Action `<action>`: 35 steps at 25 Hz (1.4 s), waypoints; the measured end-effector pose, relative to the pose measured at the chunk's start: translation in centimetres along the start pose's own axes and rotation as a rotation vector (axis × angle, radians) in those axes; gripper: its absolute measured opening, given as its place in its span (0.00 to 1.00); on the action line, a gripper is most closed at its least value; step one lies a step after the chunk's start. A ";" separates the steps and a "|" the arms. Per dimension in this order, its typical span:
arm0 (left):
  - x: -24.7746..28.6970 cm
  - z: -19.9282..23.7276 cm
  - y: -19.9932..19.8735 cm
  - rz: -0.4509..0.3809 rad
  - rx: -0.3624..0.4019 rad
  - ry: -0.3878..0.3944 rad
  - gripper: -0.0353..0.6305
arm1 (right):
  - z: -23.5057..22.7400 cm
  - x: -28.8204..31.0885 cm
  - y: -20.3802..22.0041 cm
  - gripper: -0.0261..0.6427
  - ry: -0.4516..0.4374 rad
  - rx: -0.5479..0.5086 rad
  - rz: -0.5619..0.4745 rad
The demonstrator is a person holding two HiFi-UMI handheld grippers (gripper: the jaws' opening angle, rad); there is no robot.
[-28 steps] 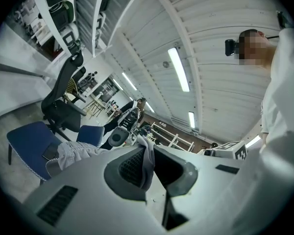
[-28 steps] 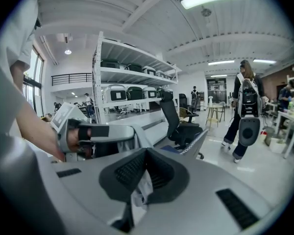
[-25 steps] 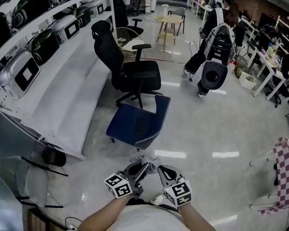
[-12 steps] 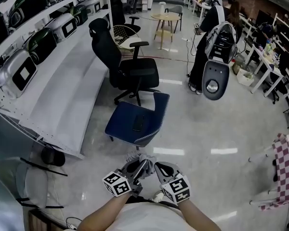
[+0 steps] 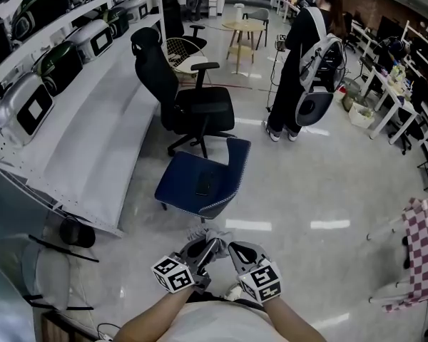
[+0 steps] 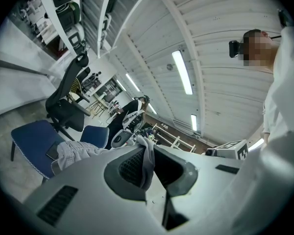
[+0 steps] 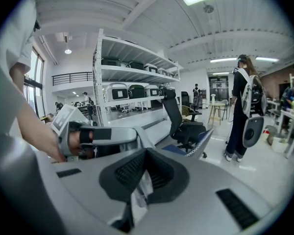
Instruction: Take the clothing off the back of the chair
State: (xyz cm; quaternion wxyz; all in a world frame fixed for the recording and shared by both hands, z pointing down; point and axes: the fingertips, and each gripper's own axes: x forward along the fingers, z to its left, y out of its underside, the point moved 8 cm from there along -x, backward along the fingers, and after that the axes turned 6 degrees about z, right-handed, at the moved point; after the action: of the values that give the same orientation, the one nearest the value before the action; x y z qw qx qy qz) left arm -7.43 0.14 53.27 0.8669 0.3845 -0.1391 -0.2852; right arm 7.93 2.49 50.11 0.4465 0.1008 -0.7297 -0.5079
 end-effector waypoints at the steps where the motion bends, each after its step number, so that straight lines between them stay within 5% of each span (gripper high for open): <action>1: 0.0 0.0 0.0 0.000 0.002 0.002 0.10 | 0.0 0.0 0.0 0.06 -0.001 0.002 -0.002; 35: 0.9 0.2 -0.1 0.008 -0.004 0.021 0.10 | -0.7 0.3 -0.2 0.06 0.013 0.002 -0.008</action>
State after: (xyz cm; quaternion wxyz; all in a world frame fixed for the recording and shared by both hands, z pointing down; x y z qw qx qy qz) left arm -6.83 -0.59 53.32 0.8702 0.3851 -0.1309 -0.2780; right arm 8.22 1.79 50.18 0.4490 0.1076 -0.7270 -0.5083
